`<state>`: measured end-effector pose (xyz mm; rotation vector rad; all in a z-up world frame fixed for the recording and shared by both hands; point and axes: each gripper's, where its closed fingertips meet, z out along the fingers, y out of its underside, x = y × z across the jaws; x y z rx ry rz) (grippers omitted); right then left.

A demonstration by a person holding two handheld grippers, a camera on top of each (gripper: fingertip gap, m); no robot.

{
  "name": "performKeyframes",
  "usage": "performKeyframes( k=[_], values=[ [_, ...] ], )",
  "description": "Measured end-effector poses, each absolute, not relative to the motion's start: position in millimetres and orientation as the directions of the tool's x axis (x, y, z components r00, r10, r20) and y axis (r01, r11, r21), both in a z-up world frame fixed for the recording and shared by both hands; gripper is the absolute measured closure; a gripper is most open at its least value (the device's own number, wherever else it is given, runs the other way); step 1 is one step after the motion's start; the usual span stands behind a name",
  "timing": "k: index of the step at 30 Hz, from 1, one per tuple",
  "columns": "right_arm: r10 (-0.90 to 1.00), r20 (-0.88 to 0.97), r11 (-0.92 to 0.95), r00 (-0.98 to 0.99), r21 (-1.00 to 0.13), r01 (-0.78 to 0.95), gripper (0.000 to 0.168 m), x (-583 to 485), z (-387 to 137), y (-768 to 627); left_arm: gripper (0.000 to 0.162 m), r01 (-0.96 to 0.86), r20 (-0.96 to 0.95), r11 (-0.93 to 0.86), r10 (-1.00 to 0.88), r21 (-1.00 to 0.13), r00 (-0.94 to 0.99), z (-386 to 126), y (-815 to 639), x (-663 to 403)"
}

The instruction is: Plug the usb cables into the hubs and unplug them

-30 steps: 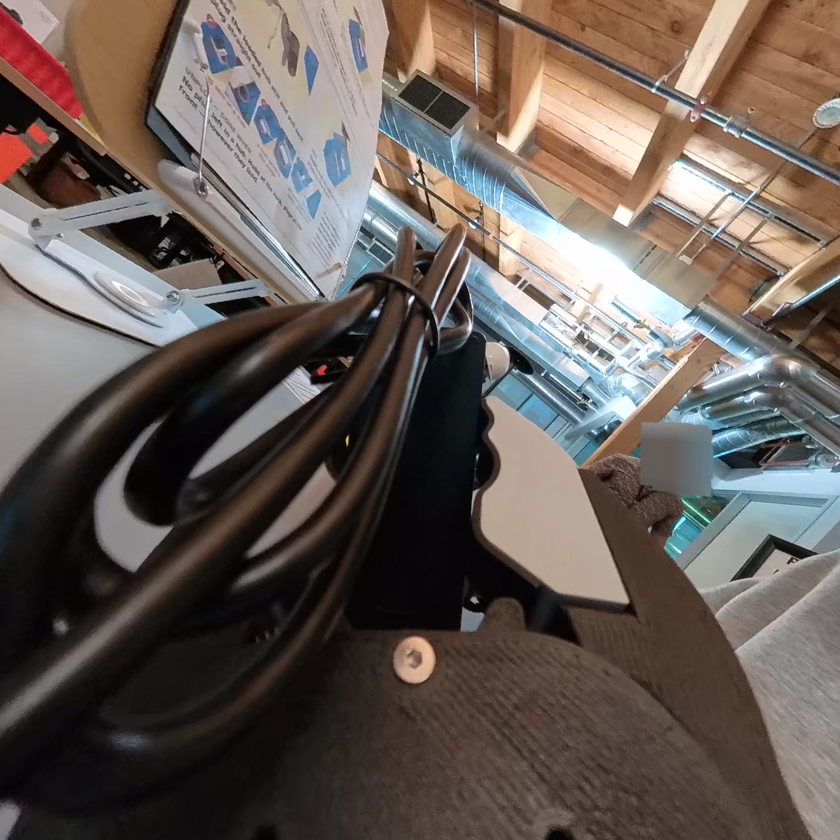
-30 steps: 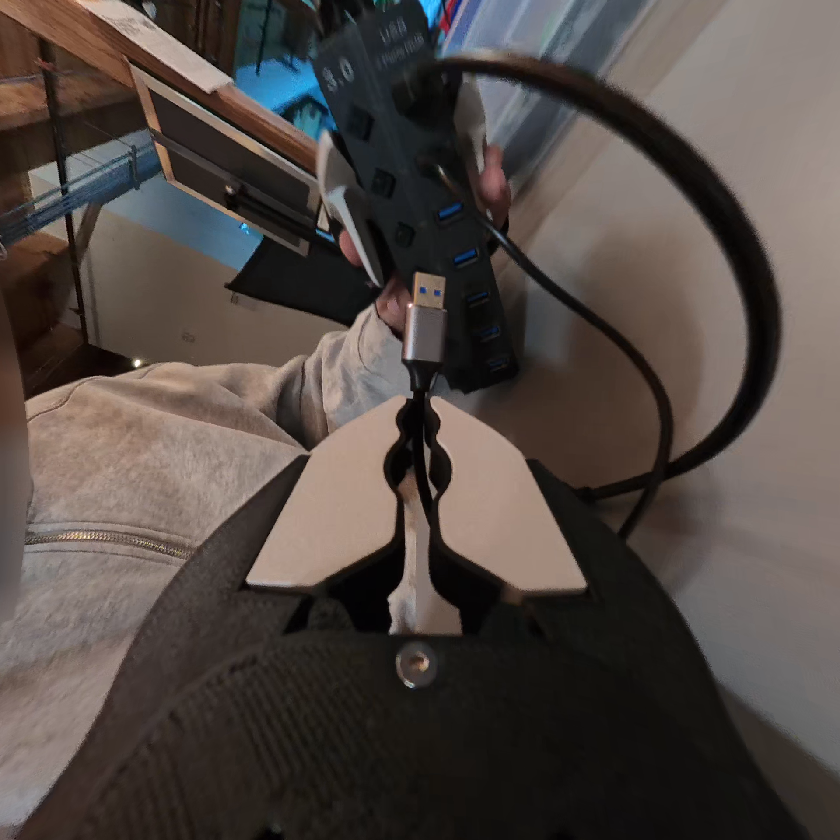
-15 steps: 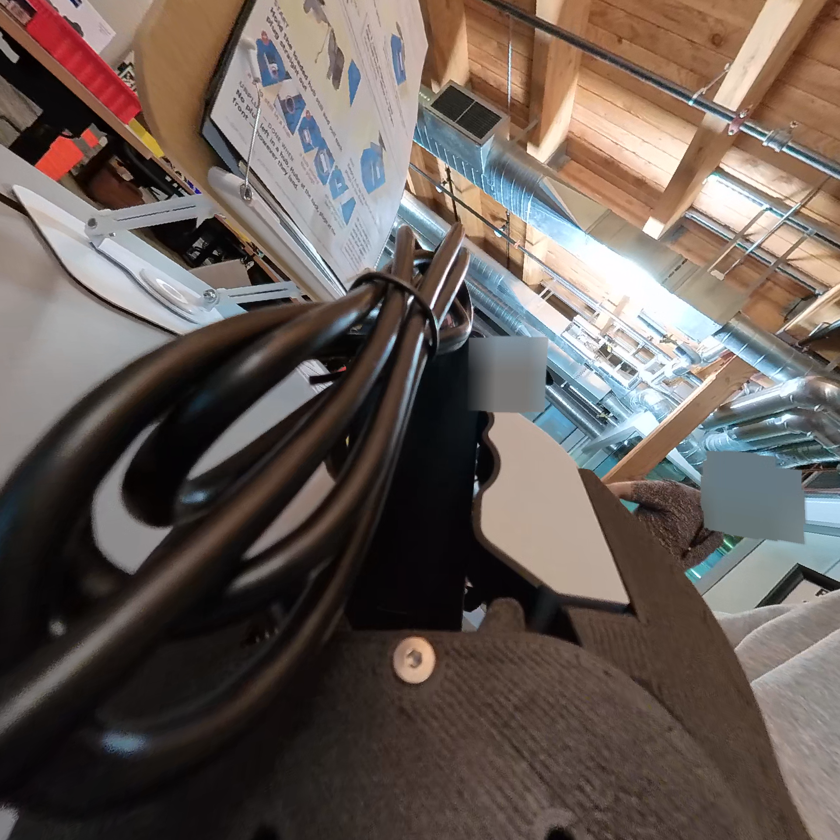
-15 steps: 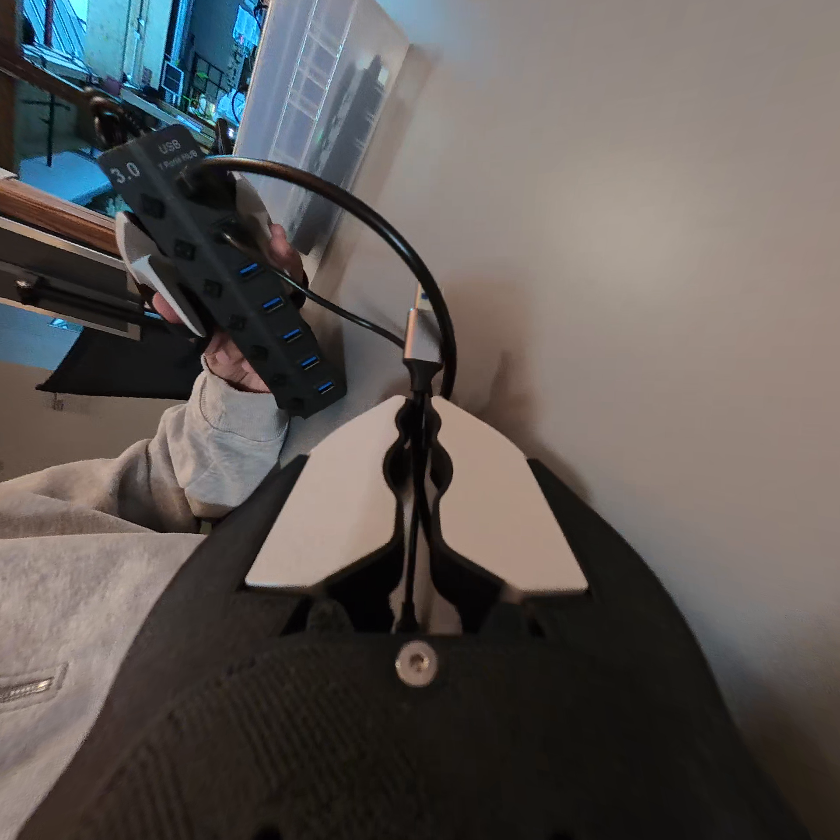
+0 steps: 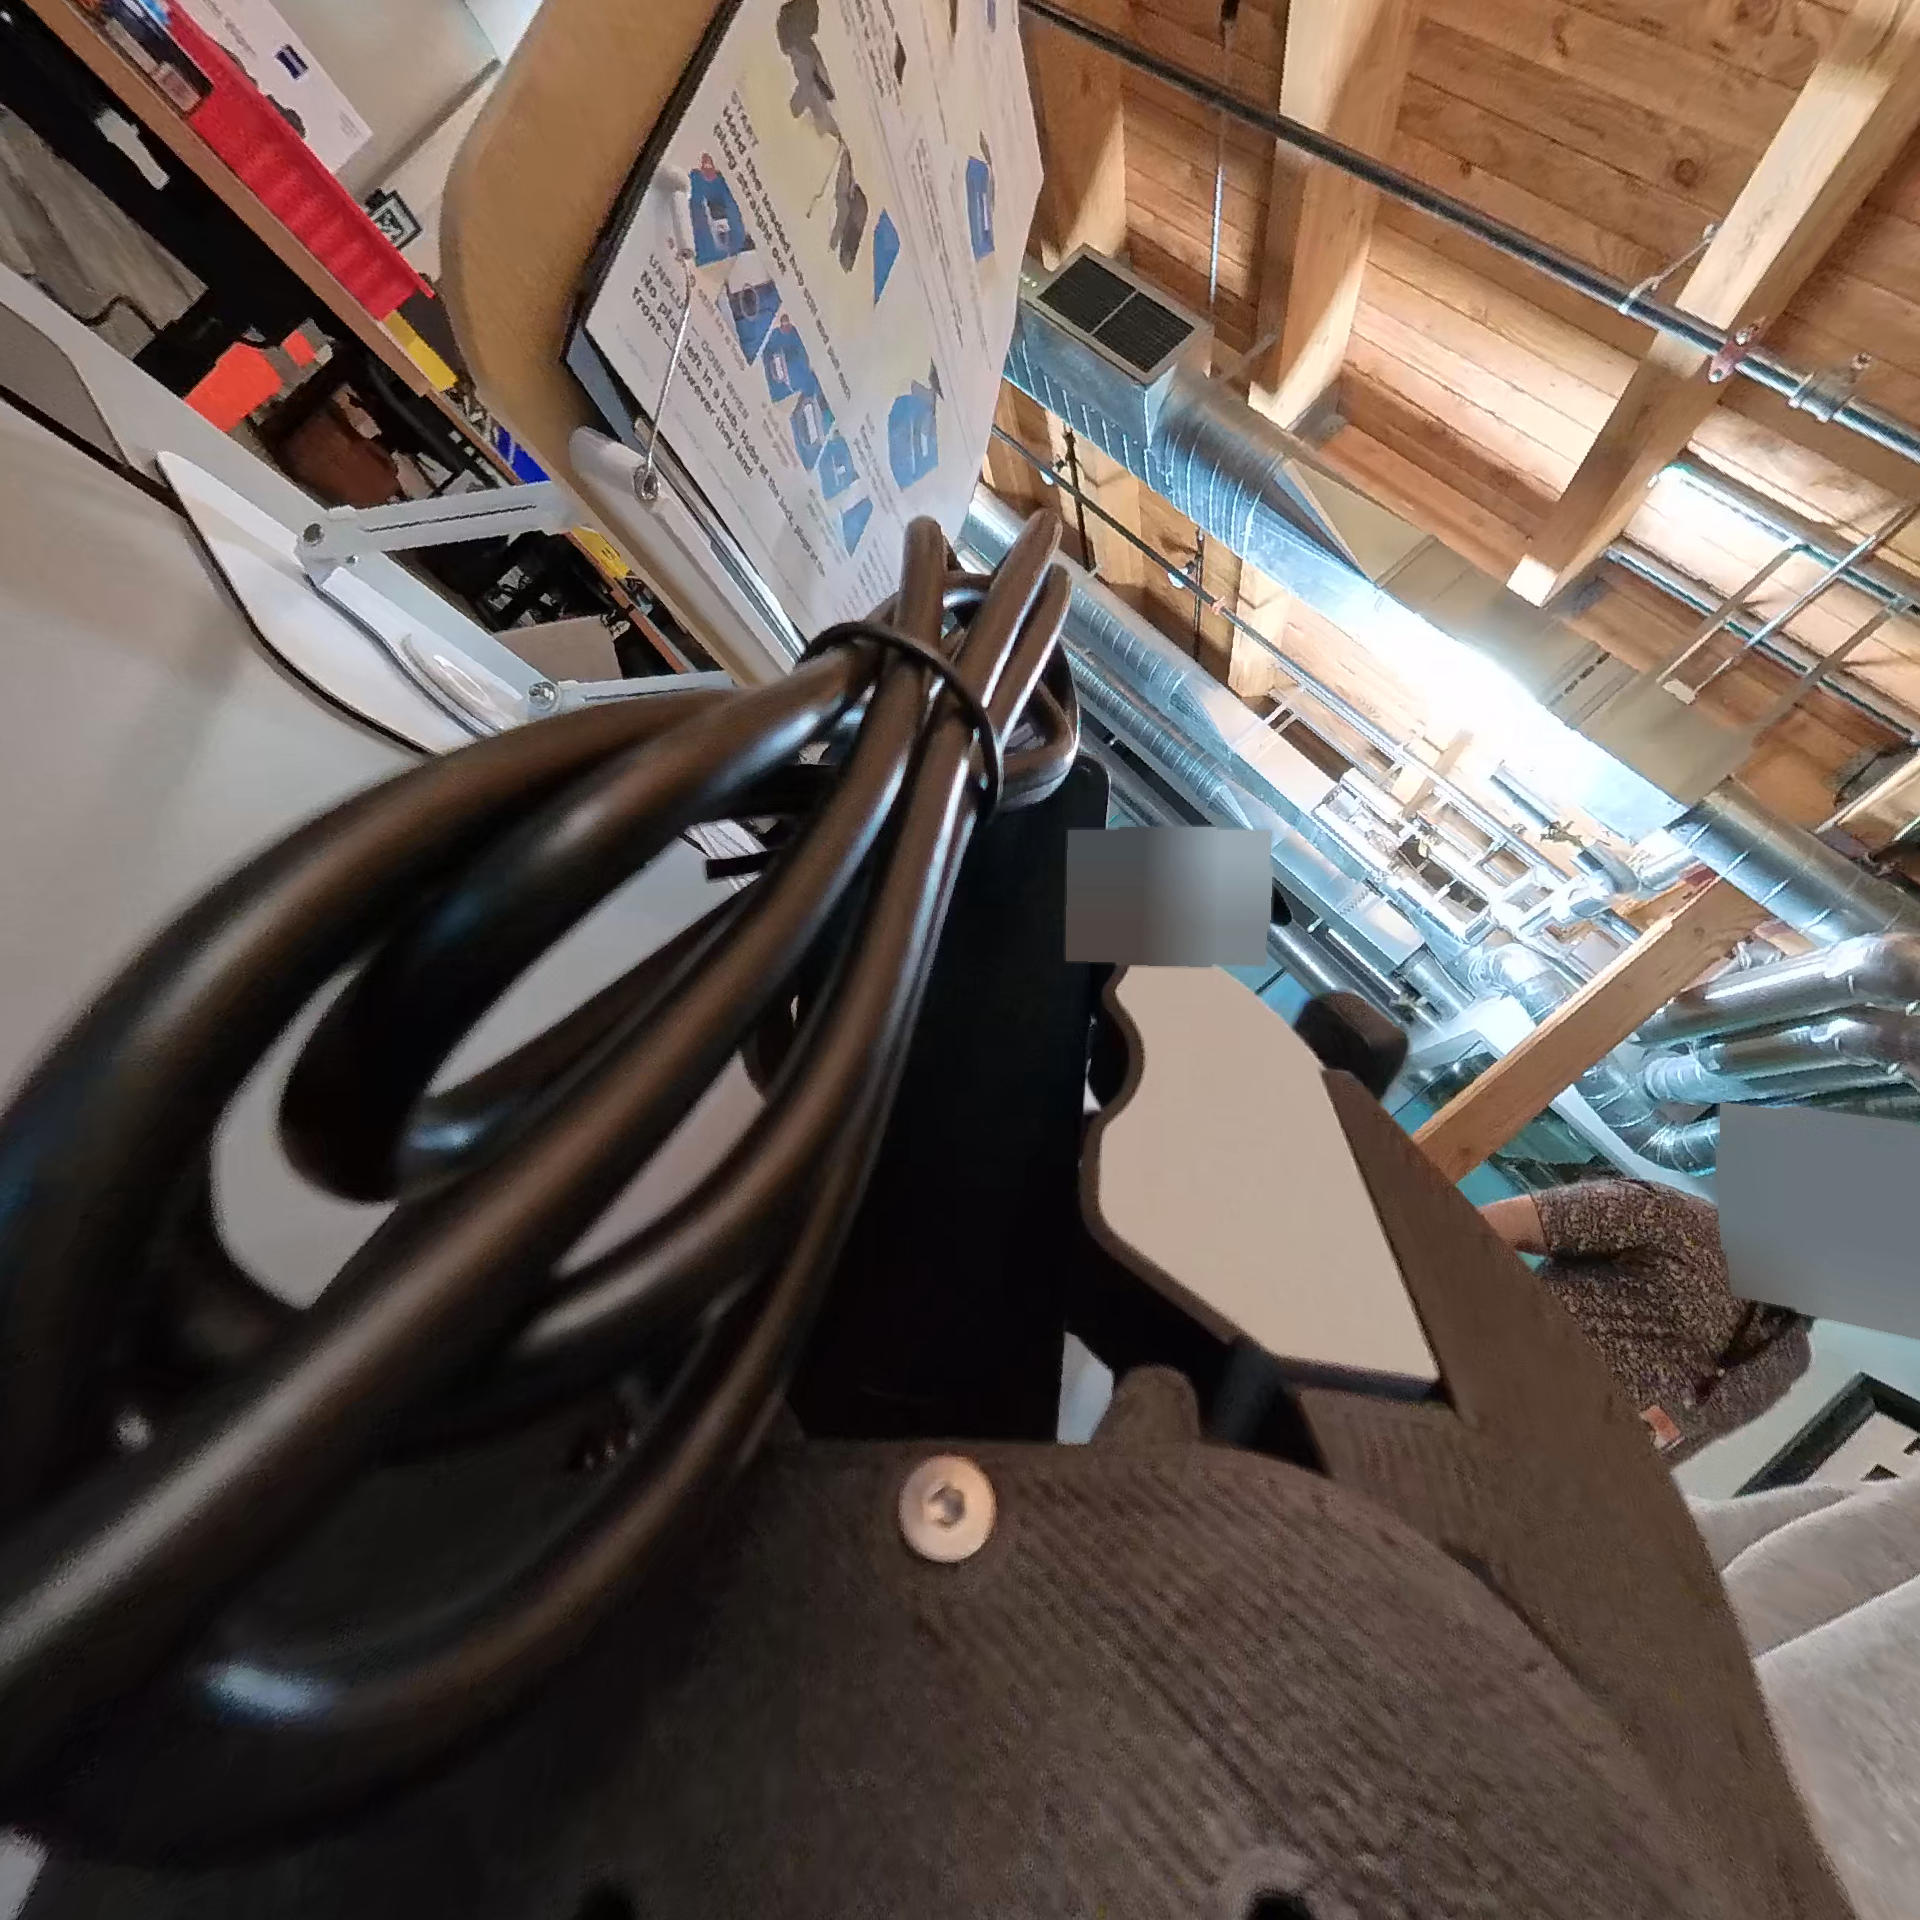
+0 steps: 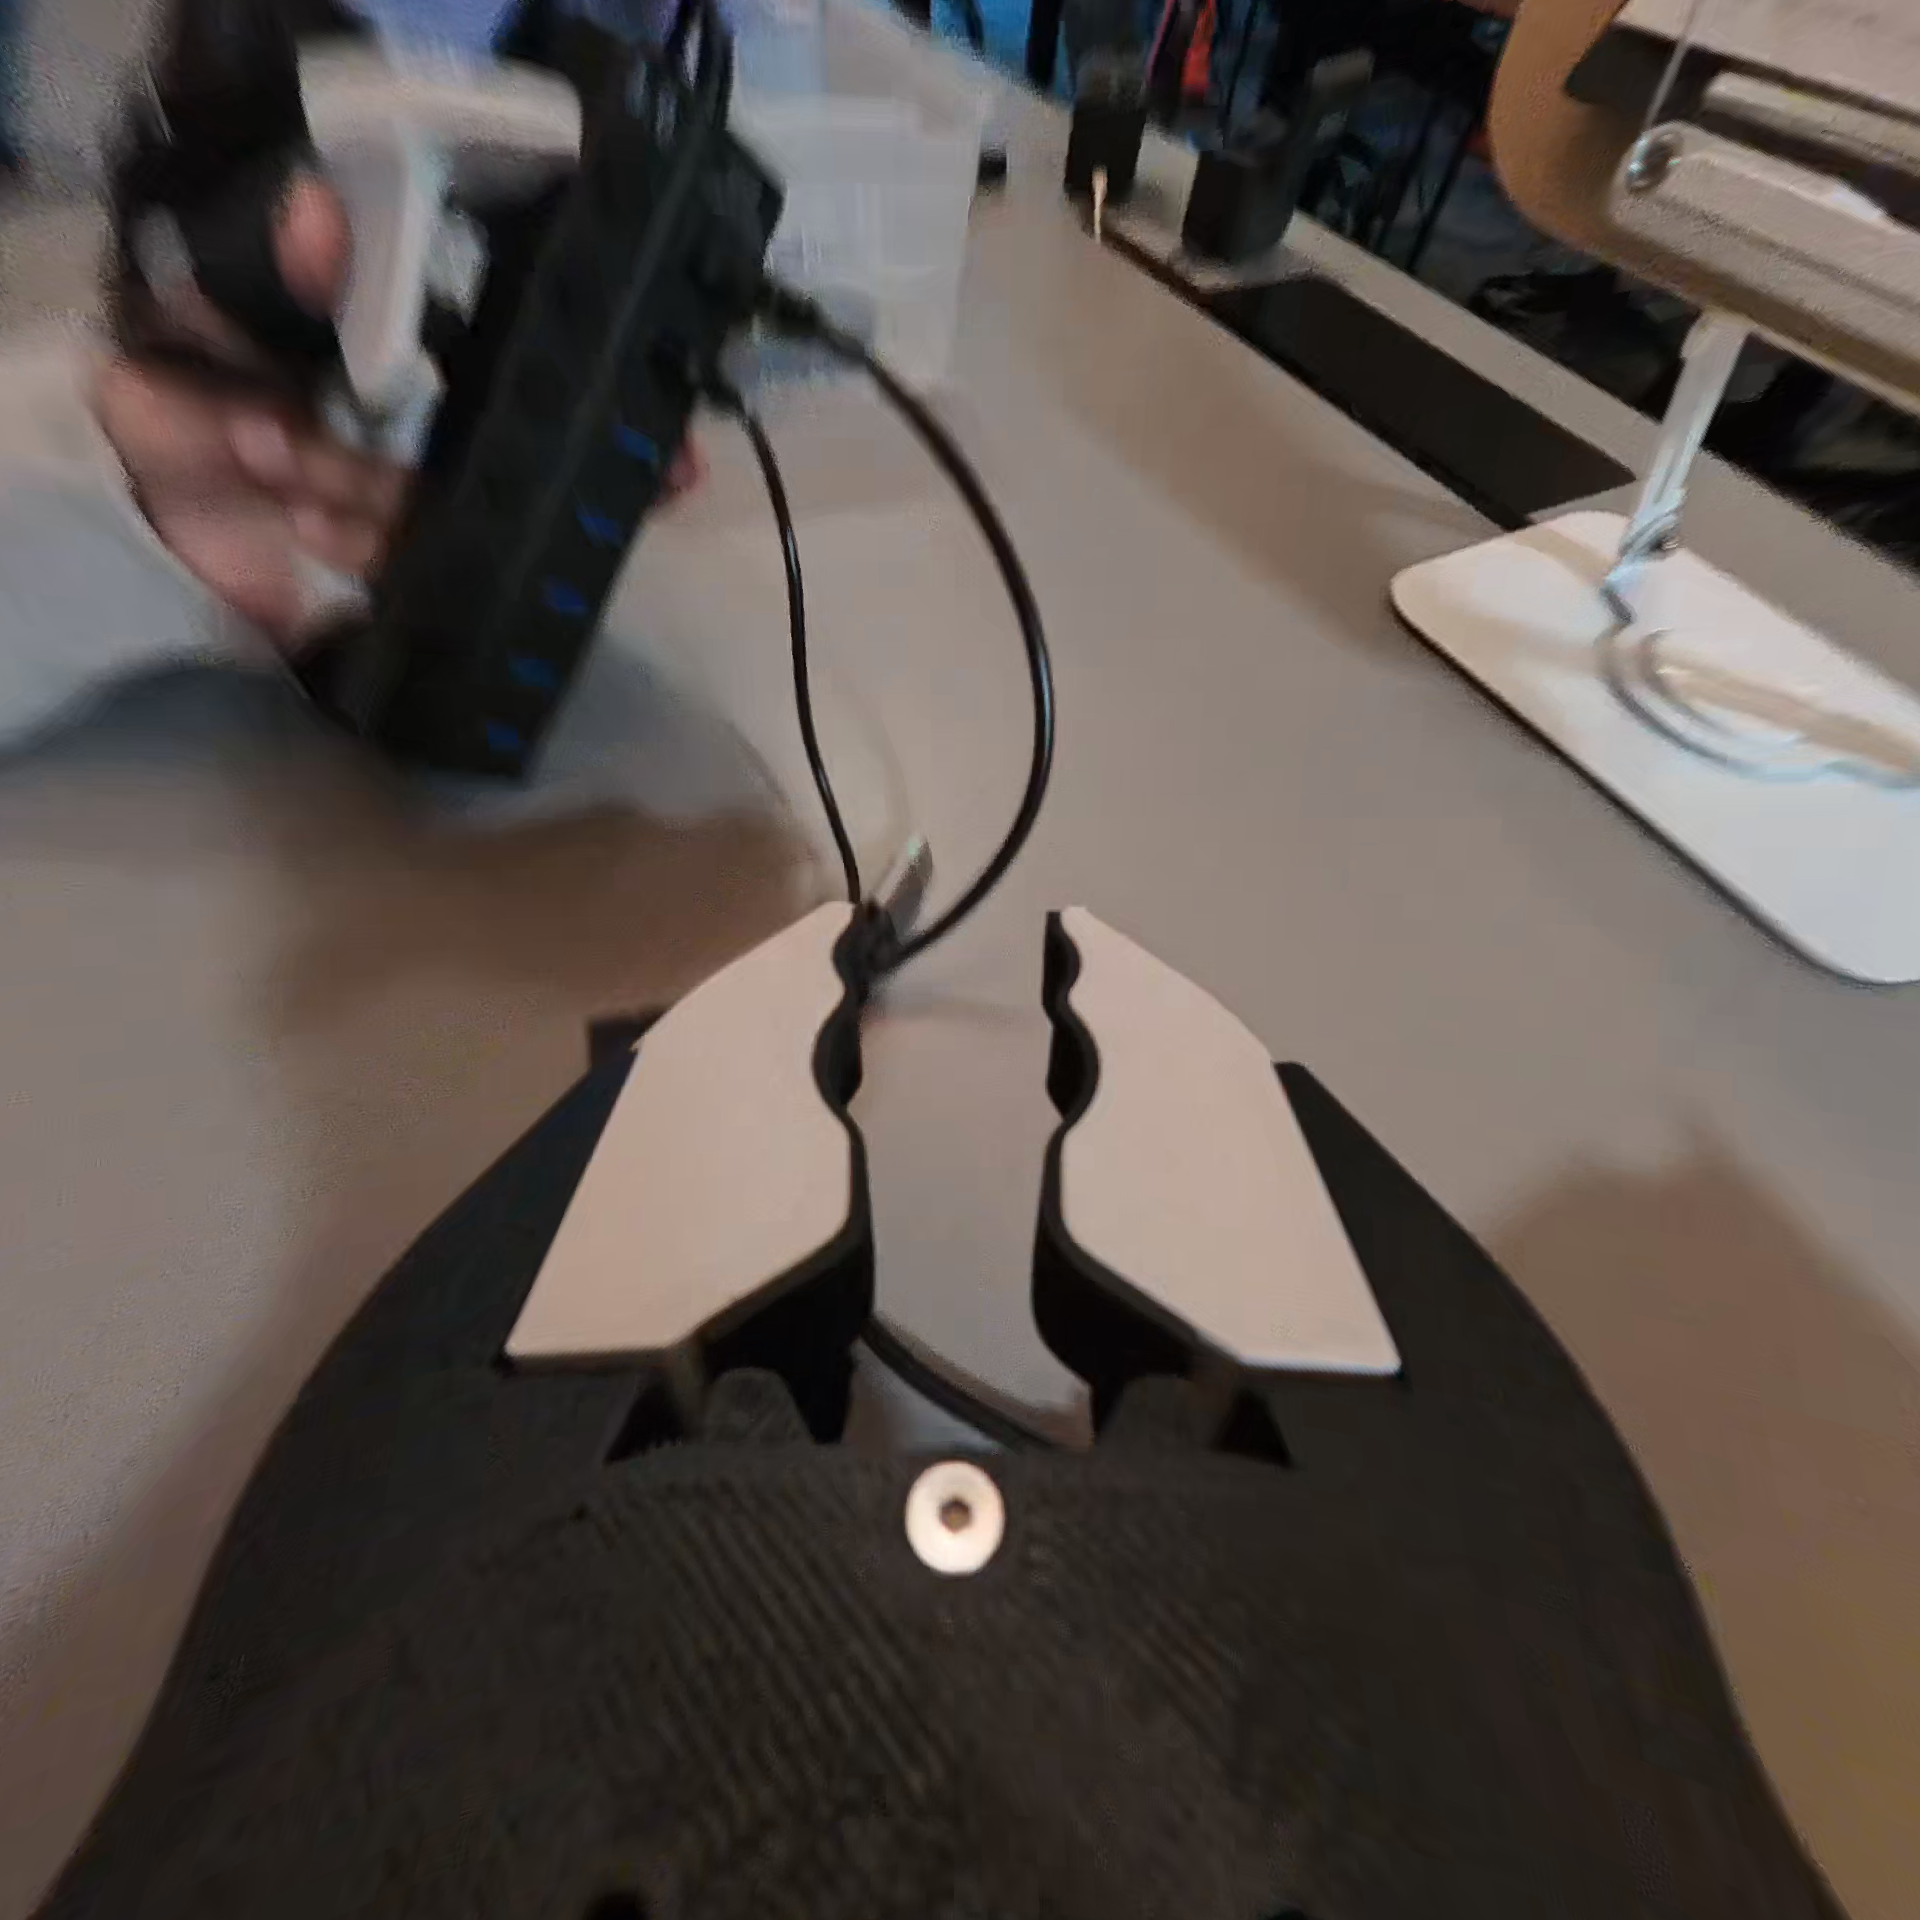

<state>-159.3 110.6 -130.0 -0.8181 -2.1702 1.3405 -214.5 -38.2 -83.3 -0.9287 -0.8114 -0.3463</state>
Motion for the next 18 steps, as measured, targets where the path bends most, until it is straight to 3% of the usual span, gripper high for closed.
performKeyframes(
  k=[2,4,10,11,14,15,17,18],
  values=[
    [0.659,0.238,0.526,-0.713,-0.823,0.213,0.139,-152.2,-148.4,114.0,0.041,0.592,0.755,0.577,0.067,-0.563,0.653,-84.4,-39.0,-215.9],
    [0.613,0.313,0.628,-0.725,-0.75,0.207,0.14,-143.4,-166.3,109.1,0.11,0.593,0.755,0.576,0.066,-0.563,0.653,-84.5,-38.8,-215.9],
    [0.551,0.385,0.728,-0.741,-0.655,0.201,0.151,-142.0,-195.8,94.0,0.112,0.599,0.758,0.573,0.061,-0.56,0.65,-84.6,-37.8,-215.0],
    [0.566,0.374,0.719,-0.735,-0.66,0.218,0.155,-143.7,-196.8,94.8,0.013,0.599,0.757,0.572,0.06,-0.56,0.651,-84.4,-37.4,-214.6],
    [0.6,0.371,0.705,-0.709,-0.664,0.249,0.162,-148.4,-195.7,102.4,0.013,0.602,0.755,0.566,0.056,-0.563,0.653,-84.1,-35.8,-213.0],
    [0.609,0.373,0.695,-0.7,-0.676,0.244,0.164,-149.7,-190.4,104.2,0.112,0.601,0.753,0.565,0.054,-0.565,0.656,-83.5,-35.4,-212.3],
    [0.645,0.357,0.642,-0.676,-0.733,0.225,0.164,-152.5,-172.1,106.6,0.111,0.597,0.746,0.561,0.055,-0.573,0.664,-82.6,-34.6,-210.8],
    [0.666,0.332,0.6,-0.668,-0.77,0.217,0.164,-152.4,-160.7,107.4,0.036,0.594,0.74,0.558,0.056,-0.579,0.67,-81.9,-34.0,-209.9]
  ],
)
